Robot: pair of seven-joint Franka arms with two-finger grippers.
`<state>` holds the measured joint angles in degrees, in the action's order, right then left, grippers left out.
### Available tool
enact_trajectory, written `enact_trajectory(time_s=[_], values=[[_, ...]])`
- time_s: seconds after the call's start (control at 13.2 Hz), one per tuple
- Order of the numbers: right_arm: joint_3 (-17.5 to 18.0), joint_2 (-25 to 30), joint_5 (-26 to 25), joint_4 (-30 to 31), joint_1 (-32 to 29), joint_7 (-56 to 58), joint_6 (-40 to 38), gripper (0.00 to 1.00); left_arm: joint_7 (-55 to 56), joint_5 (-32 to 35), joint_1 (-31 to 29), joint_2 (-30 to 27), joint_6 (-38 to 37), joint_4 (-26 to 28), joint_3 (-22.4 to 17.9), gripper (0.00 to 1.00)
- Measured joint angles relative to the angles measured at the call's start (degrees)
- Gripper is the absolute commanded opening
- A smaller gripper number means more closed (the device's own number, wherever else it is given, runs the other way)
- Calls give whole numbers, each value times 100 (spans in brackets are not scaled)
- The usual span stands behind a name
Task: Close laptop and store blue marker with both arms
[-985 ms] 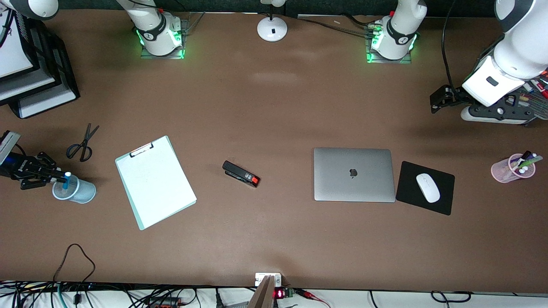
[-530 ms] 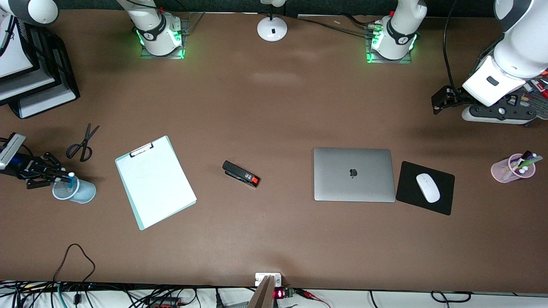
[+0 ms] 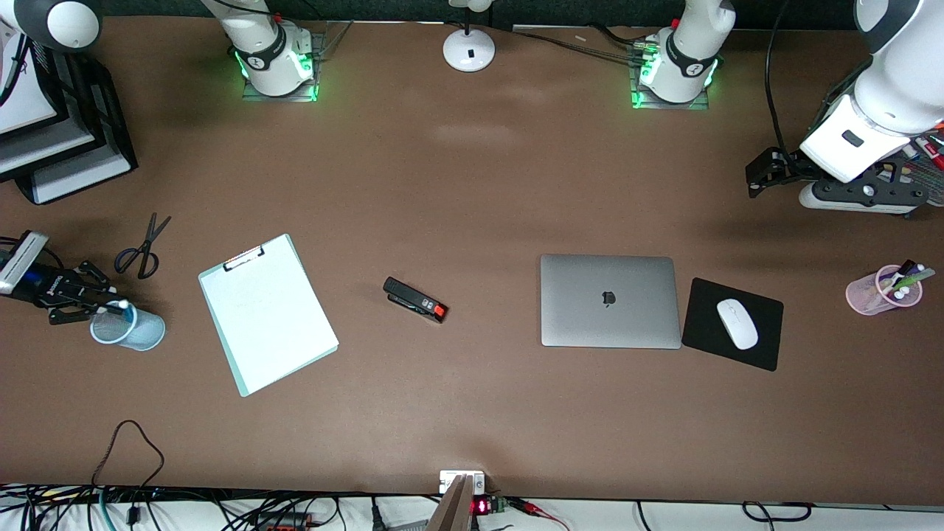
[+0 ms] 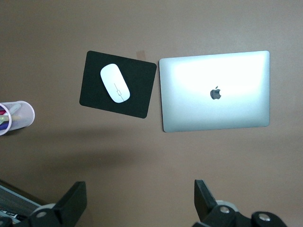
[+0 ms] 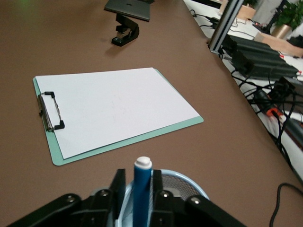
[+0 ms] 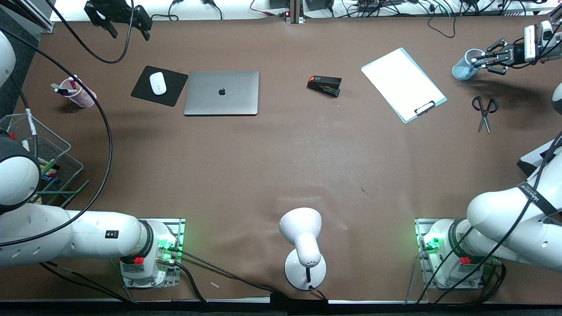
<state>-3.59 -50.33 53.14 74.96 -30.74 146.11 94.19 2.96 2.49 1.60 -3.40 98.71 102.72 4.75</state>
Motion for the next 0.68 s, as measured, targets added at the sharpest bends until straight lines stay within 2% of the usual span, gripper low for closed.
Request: enact_trajectory(time_s=[0.3,0.68], values=[[13,188,-56,-124,-2,-1378,-238,100,0,0,0,0,-1,0,-2,100],[82,1234,-833,-43,439,-3358,-365,100,0,0,-1,0,-2,-3,-4,100]])
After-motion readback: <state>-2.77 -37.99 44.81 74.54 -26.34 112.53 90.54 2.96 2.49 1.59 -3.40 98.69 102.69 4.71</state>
